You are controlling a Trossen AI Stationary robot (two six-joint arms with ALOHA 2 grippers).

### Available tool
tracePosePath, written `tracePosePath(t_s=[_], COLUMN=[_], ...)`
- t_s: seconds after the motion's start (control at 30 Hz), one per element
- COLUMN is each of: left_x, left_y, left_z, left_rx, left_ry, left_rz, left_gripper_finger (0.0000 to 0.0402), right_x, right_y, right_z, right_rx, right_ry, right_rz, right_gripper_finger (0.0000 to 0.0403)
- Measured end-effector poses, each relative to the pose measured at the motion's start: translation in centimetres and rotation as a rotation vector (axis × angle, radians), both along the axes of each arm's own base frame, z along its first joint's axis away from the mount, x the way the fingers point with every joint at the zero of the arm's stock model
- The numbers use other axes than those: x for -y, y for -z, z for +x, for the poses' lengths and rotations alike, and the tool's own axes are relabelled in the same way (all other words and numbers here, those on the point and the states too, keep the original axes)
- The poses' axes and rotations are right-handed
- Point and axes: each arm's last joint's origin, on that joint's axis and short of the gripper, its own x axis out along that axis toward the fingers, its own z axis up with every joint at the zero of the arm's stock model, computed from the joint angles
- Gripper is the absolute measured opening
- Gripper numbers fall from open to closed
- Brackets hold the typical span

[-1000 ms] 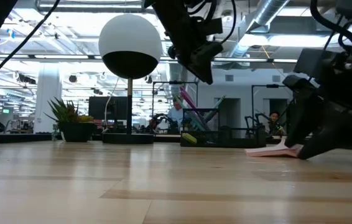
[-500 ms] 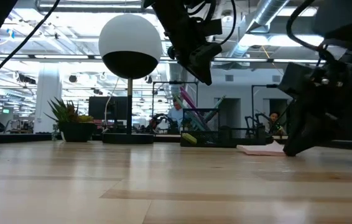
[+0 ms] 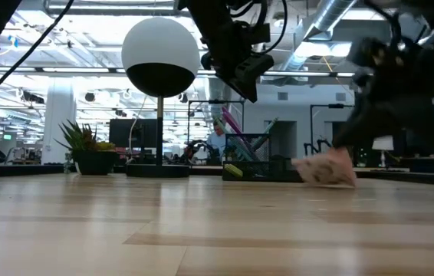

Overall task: Pick and place office supplies into organizer
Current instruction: Put the pink sticky notes into the black desk organizer

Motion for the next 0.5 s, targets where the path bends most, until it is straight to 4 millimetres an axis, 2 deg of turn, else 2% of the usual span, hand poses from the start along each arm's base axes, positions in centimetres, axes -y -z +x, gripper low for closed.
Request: tracePosePath(t_s=[0.17,0.33,0.4,0.5], left_x=[0.1,0.2,0.3,0.6], left_y=[0.0,-0.1,-0.2,0.0], left_z=[0.0,-0.1,-0.1,-0.2], left_rx=[-0.002,0.009,0.008,-0.012], left_ry=[0.002,-0.023,-0.021,-0.018], left_rz=[0.000,0.022,0.022,0.017], left_gripper_finger=[0.0125,0.0125,0.0125,0.0125], right_x=[0.6,2.4,3.1,3.2], right_y=[-2.7,-5.1,-5.7,-5.9], right_z=[-0.3,-0.3,-0.3,-0.3], right_rx=[0.125,0.198,0.202,0.141], right_ry=[0.031,0.087,0.086,-0.008], right_rz=[-0.052,-0.138,-0.100,0.055], right_gripper_finger=[0.0000,0.0000,0.0000,0.0000])
